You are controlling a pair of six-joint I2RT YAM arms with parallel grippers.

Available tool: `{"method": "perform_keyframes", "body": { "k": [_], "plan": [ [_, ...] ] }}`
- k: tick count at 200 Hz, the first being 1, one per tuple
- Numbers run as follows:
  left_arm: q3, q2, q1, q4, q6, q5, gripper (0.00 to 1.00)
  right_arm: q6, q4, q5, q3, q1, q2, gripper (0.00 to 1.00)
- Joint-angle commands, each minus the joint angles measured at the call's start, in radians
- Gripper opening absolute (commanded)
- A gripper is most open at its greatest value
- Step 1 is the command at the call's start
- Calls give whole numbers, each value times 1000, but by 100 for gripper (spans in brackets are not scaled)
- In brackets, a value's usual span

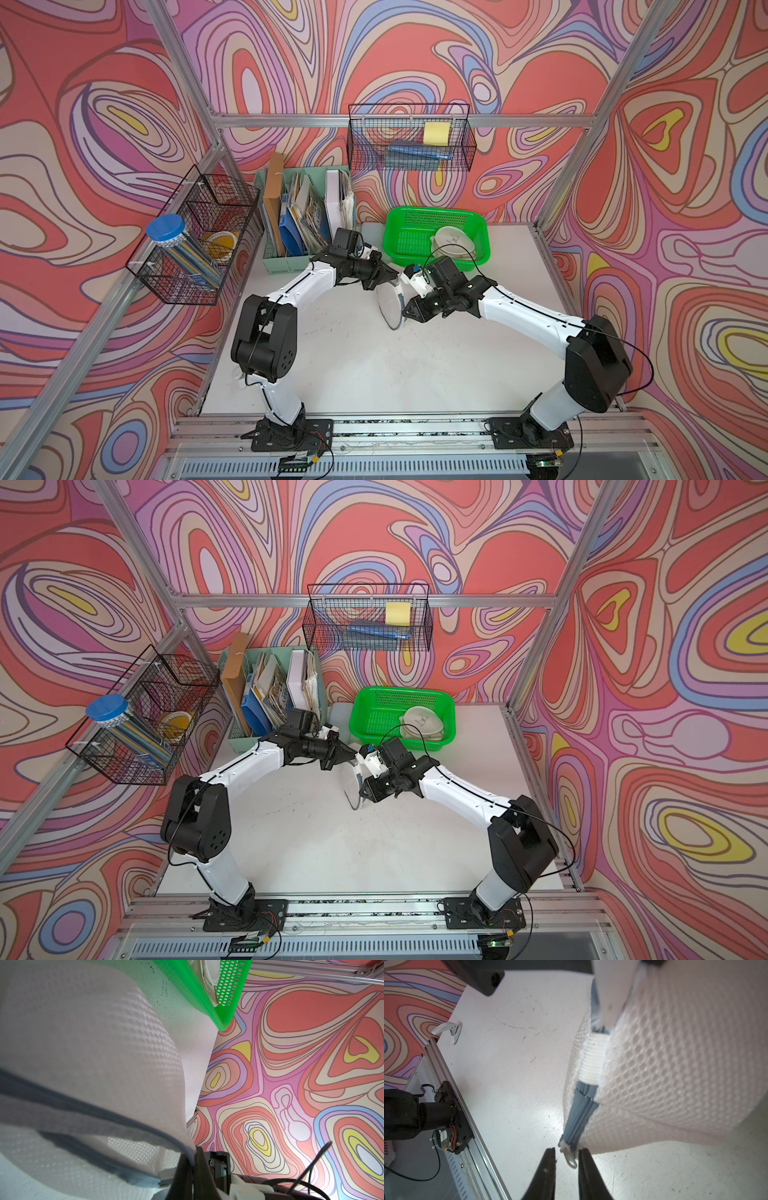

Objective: Turn the laundry bag inside out
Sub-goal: Zip the zipper on the laundry bag.

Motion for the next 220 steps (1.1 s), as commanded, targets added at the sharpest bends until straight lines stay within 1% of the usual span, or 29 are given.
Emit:
{"method": "perform_keyframes", "body": {
  "k": [1, 9, 26, 68, 112, 141, 171, 200, 220],
  "plan": [
    [15, 1, 7, -20, 18, 8, 0, 3, 7, 7, -9, -4, 18, 11],
    [15, 1, 6, -20, 18, 5, 0, 3, 4, 6, -7, -4, 16, 9],
    [16, 3, 7, -25, 20, 3, 0, 1, -5, 8, -4, -3, 10, 0],
    [35, 28, 14, -68, 10, -15, 0, -13, -41, 43, -3, -3, -31, 0],
    [60, 61, 41, -99, -33, -32, 0, -41, -55, 76, -23, 17, -57, 0],
    [61, 83, 80, -80, -95, -31, 0, -50, -58, 108, -40, 48, -57, 0],
    [72, 105, 121, -73, -117, -26, 0, -49, -54, 113, -56, 64, -56, 0],
    [90, 112, 127, -85, -103, -21, 0, -40, -37, 117, -56, 71, -53, 0],
    [89, 116, 130, -105, -87, -26, 0, -43, -31, 152, -52, 88, -51, 0]
  ]
}}
